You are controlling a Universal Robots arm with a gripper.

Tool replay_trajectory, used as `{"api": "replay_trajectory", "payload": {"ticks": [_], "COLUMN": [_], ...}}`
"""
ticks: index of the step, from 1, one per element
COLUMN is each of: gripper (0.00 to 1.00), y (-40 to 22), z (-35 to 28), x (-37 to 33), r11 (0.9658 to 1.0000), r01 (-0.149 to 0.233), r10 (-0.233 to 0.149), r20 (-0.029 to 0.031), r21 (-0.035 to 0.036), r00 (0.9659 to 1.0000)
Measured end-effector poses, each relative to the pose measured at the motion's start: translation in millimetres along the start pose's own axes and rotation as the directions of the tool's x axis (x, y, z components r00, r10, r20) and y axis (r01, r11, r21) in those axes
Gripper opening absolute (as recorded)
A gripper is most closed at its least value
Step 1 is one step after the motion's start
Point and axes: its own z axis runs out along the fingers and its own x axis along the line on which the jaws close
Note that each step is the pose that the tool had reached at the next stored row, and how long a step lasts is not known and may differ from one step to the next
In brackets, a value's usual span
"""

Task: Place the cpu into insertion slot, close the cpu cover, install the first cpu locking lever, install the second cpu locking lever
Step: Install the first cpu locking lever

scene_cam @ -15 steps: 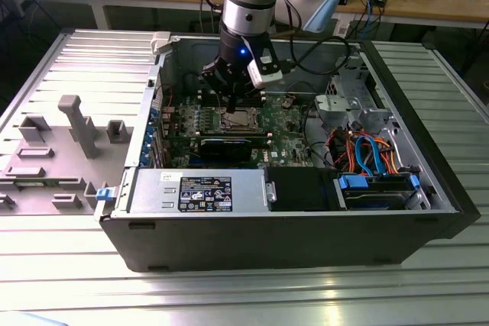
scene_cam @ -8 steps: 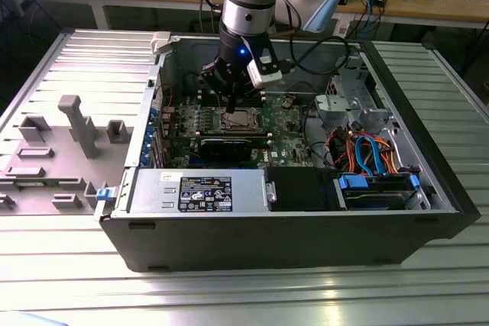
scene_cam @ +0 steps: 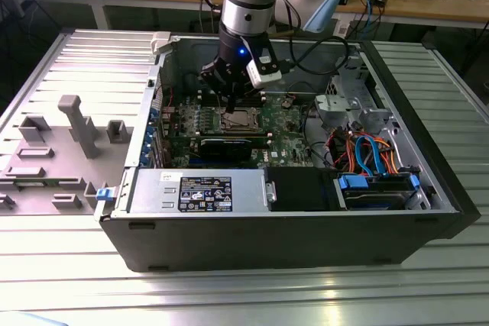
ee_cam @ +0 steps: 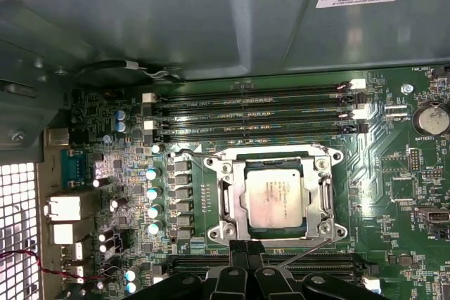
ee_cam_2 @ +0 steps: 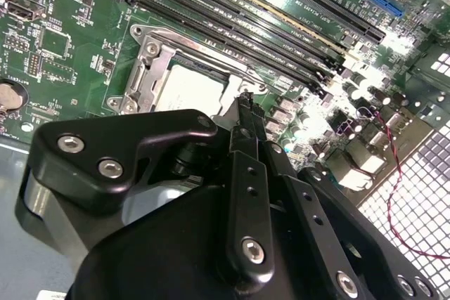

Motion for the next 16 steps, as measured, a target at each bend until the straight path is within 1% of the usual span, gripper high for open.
{"api": "replay_trajectory", "payload": {"ticks": [16], "gripper": [0.11], "y": [-0.1], "z": [0.2], "x": [2.0], "r11": [1.0000], "r01": [0.000], "r10": [0.000], "r20": [-0.0001], "r21": [-0.0008], "r00": [1.0000]}}
